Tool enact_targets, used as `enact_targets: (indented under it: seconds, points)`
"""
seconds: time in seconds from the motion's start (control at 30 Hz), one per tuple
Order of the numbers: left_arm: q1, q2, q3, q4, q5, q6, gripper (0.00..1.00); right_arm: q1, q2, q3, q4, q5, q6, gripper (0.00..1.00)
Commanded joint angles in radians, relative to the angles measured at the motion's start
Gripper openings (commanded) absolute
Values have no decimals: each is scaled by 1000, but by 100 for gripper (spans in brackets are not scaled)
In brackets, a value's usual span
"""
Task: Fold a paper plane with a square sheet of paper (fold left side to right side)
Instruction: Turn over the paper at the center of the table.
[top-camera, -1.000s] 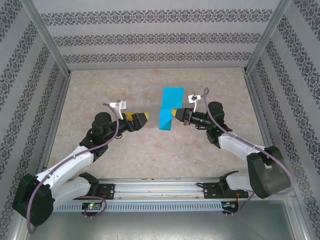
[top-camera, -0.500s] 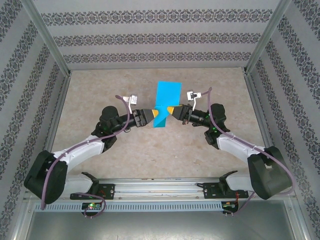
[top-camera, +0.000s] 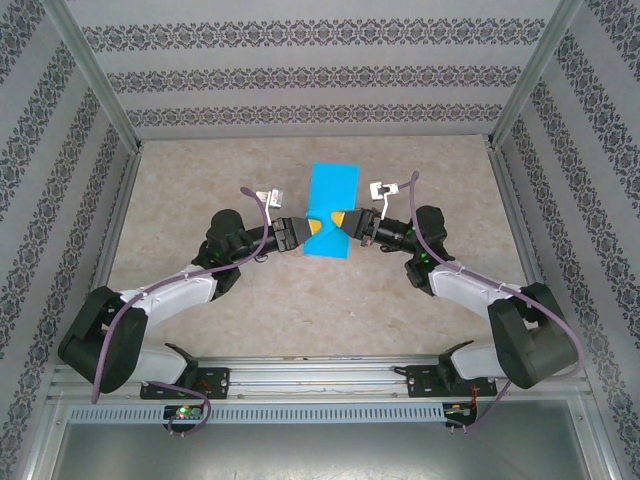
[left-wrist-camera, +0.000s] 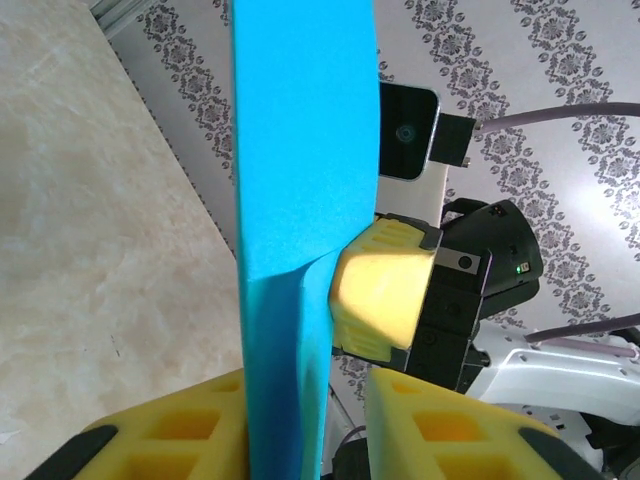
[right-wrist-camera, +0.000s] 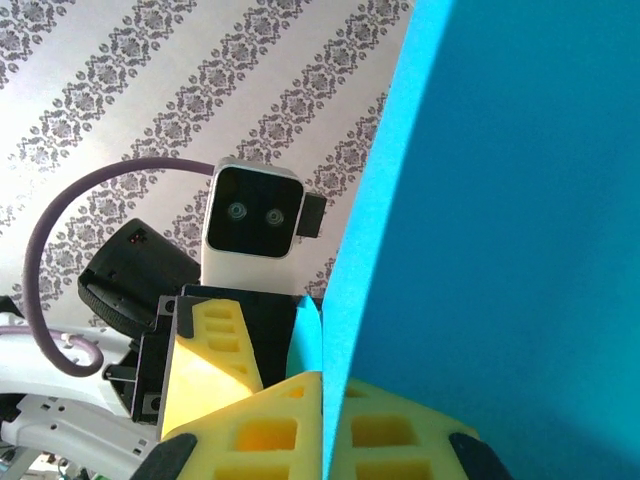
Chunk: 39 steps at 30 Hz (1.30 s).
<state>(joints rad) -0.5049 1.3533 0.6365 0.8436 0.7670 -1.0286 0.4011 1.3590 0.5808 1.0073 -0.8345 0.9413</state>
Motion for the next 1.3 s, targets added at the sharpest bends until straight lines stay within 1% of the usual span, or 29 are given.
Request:
enact_targets:
  seconds: [0.0, 0.1, 0.2, 0.3, 0.4, 0.47, 0.53, 0.57, 0.63, 0.7, 0.8, 0.87, 0.93, 1.0, 1.07, 1.13, 1.2, 1.27]
  points:
    - [-11, -17, 37, -10, 12, 26, 26, -11, 2, 7, 49, 14, -4, 13]
    - [-11, -31, 41, -58, 5, 48, 21, -23, -10, -2, 26, 14, -14, 20]
    - [-11, -55, 51, -144, -8, 86, 18, -42, -35, -23, -22, 21, -39, 28]
    - [-11, -102, 67, -305, -39, 164, 15, -70, -77, -46, -113, 33, -88, 36]
    - [-14, -164, 100, -553, -105, 278, 13, -97, -144, -58, -288, 80, -184, 42]
    - [-24, -206, 137, -761, -189, 383, 12, -106, -208, -52, -489, 162, -284, 47]
    - [-41, -228, 179, -944, -279, 471, 12, -106, -267, -37, -673, 255, -390, 49]
    - [-52, -234, 201, -1032, -335, 501, 11, -107, -295, -28, -762, 316, -427, 51]
    - [-79, -232, 239, -1168, -438, 543, 10, -108, -339, -16, -902, 441, -486, 52]
    - [-123, -221, 277, -1291, -564, 574, 10, -109, -370, -5, -1010, 549, -523, 55]
    - [-225, -173, 352, -1457, -782, 606, 6, -111, -405, -4, -1114, 682, -547, 58]
    - [-299, -121, 413, -1564, -949, 591, 1, -113, -421, -10, -1162, 767, -546, 61]
    - [-360, -57, 473, -1664, -1092, 561, 0, -113, -429, -12, -1201, 832, -540, 64]
    - [-421, 24, 546, -1787, -1254, 498, 0, -114, -431, -11, -1231, 876, -533, 68]
    - [-480, 126, 631, -1941, -1412, 392, 0, -116, -431, -10, -1251, 901, -529, 73]
    - [-512, 222, 700, -2053, -1489, 302, 0, -116, -432, -11, -1261, 924, -518, 77]
    - [-524, 315, 745, -2118, -1509, 233, 0, -120, -434, -16, -1262, 936, -511, 80]
    - [-535, 397, 773, -2155, -1510, 169, 0, -125, -440, -25, -1257, 937, -506, 81]
